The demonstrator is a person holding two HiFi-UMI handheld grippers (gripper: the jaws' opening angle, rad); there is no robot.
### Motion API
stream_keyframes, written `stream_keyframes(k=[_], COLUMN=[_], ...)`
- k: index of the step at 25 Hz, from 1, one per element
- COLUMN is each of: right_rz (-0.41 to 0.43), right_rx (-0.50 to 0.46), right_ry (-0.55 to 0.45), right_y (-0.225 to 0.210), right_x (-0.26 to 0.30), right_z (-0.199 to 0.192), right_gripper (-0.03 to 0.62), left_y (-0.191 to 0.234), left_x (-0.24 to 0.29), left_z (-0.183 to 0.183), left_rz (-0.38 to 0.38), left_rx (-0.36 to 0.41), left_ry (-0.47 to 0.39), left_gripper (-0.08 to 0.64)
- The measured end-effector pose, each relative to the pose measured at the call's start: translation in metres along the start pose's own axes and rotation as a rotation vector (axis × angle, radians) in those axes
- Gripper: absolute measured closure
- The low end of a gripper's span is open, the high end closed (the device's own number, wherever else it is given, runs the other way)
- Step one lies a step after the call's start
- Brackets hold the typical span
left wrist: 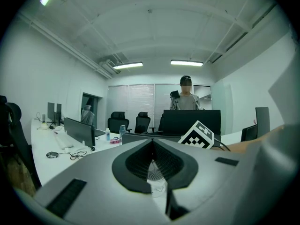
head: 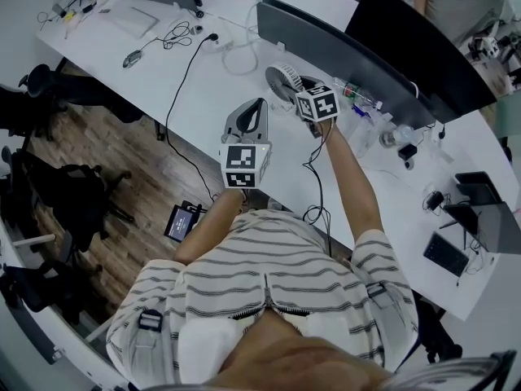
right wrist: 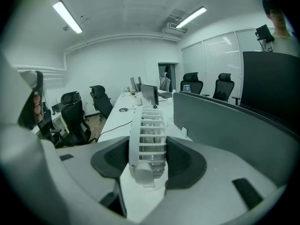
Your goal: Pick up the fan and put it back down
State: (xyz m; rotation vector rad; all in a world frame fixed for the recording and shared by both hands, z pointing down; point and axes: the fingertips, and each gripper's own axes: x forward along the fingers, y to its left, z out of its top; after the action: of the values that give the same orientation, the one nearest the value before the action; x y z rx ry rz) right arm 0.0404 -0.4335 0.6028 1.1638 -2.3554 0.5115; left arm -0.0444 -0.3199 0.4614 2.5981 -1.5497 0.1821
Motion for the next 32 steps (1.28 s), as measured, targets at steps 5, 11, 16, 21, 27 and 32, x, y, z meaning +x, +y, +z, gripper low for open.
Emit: stream_keyframes(k=[5, 11, 16, 21, 27, 32], right_rz=[-0.013, -0.056, -0.093, -0.12, -0.142, -0.161], right_rx=[0.013, 0.042, 0.072, 0.106, 0.125, 0.129], right_ry=[-0.065, -0.132, -0.193, -0.258, -0.318, -0.36], right_y=[0.01, 0.017, 0.02, 0.027, 0.037, 0.046], right_x=[-0.02, -0.042, -0.061, -0.084, -0.103, -0.119], right_z=[0.015, 0.02, 0.031, 0.043, 0.045, 0.05], right_gripper=[0.367, 0.367, 0.367, 0.367, 0.367, 0.367], left_y=[-0.002, -0.009, -0.012, -0.014, -0.019, -0.022], left_x=[0.0, -0.002, -0.003, -0.006, -0.008, -0.01], left_z=[0.005, 0.005, 0.005, 0.006, 0.013, 0.015], left_rz=[-0.002, -0.008, -0.011, -0.015, -0.021, -0.029], left_rx=[0.002, 0.001, 0.004, 0.008, 0.014, 0.014], left_ry=[-0.013, -0.016, -0.02, -0.016, -0.034, -0.036], left_gripper=[0.552, 0.552, 0.552, 0.552, 0.552, 0.552])
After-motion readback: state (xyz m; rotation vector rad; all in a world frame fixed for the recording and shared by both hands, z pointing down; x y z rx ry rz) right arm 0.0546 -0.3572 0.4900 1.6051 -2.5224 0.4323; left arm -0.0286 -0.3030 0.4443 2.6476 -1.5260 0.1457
